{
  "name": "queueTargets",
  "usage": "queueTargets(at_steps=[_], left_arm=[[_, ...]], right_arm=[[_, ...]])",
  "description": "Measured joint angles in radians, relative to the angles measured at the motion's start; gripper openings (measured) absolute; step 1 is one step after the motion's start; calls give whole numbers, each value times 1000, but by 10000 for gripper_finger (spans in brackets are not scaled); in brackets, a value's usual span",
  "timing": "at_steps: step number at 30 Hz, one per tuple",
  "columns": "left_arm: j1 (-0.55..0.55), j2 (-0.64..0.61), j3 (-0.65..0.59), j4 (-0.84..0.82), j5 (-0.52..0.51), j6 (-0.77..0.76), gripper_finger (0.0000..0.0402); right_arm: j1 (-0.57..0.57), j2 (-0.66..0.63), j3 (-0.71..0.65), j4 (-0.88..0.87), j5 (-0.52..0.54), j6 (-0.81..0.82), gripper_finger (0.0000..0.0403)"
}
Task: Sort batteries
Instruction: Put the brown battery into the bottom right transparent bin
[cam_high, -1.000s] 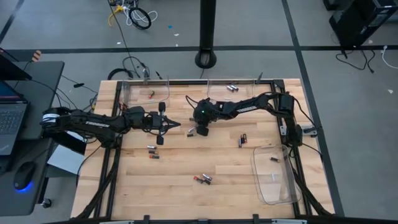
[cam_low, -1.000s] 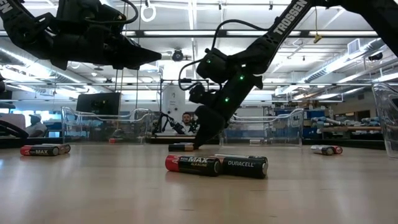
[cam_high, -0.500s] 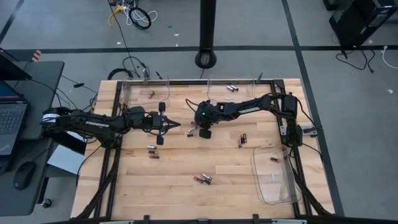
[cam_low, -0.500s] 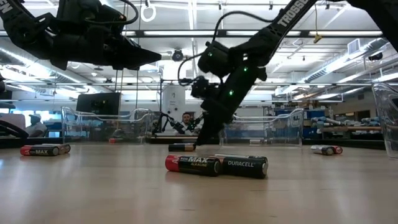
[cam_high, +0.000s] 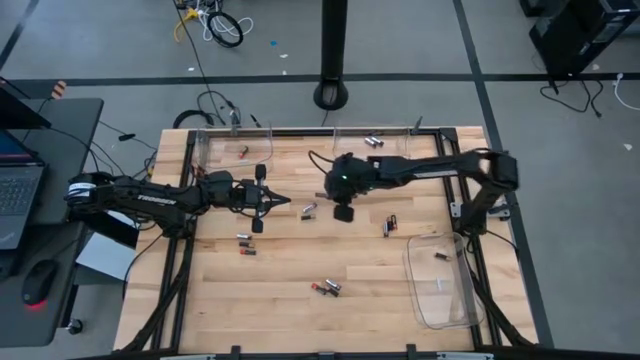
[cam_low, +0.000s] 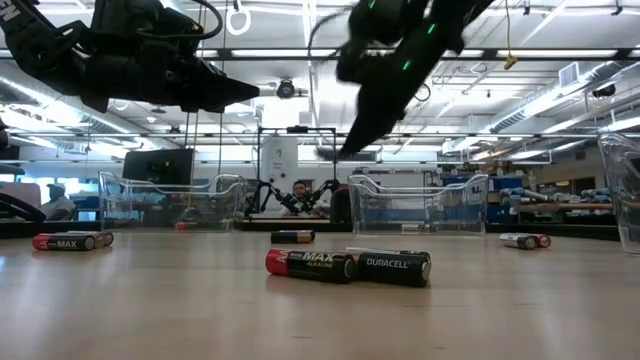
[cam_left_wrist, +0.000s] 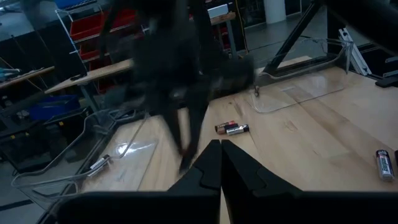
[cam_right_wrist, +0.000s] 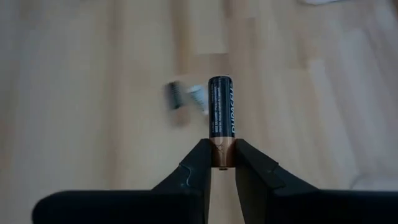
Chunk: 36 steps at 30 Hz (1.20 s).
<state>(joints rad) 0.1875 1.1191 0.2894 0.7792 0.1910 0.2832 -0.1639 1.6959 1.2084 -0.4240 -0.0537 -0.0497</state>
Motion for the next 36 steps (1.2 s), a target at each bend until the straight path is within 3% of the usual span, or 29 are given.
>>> queueTargets(at_steps=[6,12,18,23,29,36], left_arm=[[0,0,0,0,0,0,10],[0,0,0,0,0,0,10],[0,0,0,1,0,0,10],[0,0,0,8,0,0,10],[0,0,0,11,0,0,10],[0,0,0,11,0,2,10]], right_arm=[[150,-185,1,-300,11,172,60],[370,-320,1,-522,57,489,61],[597,-372,2,-735,102,894,60],[745,-373,-29,-885,54,1176,60],[836,-375,-142,-927,-1,1299,60],[859,-375,-358,-763,-37,1324,60]])
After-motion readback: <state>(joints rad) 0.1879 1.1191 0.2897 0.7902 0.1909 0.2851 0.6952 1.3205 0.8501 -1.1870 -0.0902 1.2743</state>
